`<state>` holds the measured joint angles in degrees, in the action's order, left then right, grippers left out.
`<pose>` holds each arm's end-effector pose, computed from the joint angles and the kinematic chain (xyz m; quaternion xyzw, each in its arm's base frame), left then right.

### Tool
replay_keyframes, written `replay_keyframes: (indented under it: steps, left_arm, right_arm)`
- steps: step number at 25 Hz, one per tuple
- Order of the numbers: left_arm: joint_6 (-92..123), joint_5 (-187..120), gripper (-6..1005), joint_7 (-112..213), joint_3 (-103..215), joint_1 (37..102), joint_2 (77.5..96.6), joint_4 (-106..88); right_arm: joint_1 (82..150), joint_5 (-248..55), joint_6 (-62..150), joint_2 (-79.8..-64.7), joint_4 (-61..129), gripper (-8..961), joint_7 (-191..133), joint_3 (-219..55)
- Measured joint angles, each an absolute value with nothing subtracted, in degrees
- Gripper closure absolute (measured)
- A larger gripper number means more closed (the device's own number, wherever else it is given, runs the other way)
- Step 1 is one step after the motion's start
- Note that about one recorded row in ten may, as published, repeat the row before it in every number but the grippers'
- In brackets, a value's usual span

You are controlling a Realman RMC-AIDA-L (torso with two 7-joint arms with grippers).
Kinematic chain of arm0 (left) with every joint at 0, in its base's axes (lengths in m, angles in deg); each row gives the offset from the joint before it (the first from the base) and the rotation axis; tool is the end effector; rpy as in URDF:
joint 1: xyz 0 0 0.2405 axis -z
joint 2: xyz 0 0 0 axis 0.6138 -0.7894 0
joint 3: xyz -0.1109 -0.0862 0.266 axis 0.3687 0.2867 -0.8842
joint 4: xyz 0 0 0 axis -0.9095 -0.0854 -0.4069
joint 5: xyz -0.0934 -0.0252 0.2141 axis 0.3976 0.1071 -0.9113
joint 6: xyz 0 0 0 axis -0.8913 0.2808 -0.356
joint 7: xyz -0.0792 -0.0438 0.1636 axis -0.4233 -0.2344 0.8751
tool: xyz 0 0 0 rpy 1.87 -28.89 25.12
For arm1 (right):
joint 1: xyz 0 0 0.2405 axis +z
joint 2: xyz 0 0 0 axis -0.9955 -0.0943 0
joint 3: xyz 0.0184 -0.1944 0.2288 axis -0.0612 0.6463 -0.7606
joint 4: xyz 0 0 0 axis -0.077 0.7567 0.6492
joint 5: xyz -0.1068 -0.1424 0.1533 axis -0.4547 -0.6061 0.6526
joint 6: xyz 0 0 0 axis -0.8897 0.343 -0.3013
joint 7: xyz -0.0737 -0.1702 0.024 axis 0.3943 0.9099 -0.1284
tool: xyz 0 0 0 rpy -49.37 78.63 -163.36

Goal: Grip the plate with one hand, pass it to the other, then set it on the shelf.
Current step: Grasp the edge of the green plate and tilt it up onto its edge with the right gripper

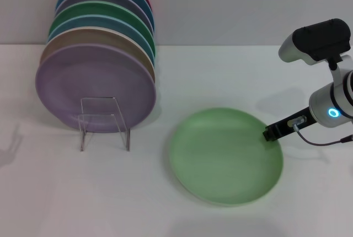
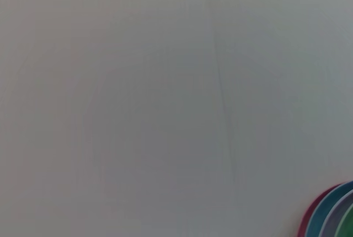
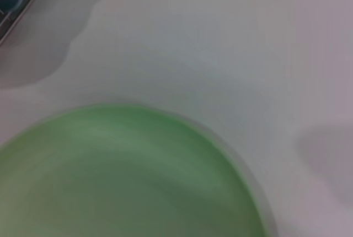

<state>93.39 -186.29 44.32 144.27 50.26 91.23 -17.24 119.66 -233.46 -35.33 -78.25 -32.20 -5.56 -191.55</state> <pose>-0.4165 0.3085 0.0063 -0.6337 -0.1535 -0.3039 0.6946 0.2756 0.4460 -0.0737 -0.8403 0.4586 -0.1228 0.2617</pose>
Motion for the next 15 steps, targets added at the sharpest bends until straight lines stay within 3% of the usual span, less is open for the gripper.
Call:
replay_keyframes:
  steps: [5,15]
  left_arm:
    - [93.4,-186.3,169,44.2,144.3,50.4,91.24,-17.2]
    - [93.4,-186.3,170,44.1,144.3,50.6,91.24,-17.2]
  right_arm:
    - [119.7,-233.5,-35.1,-78.25,-31.7,882,-5.4,-191.6]
    - [117.6,-233.1,-35.0,-78.42,-37.0,917,-4.2,-191.6]
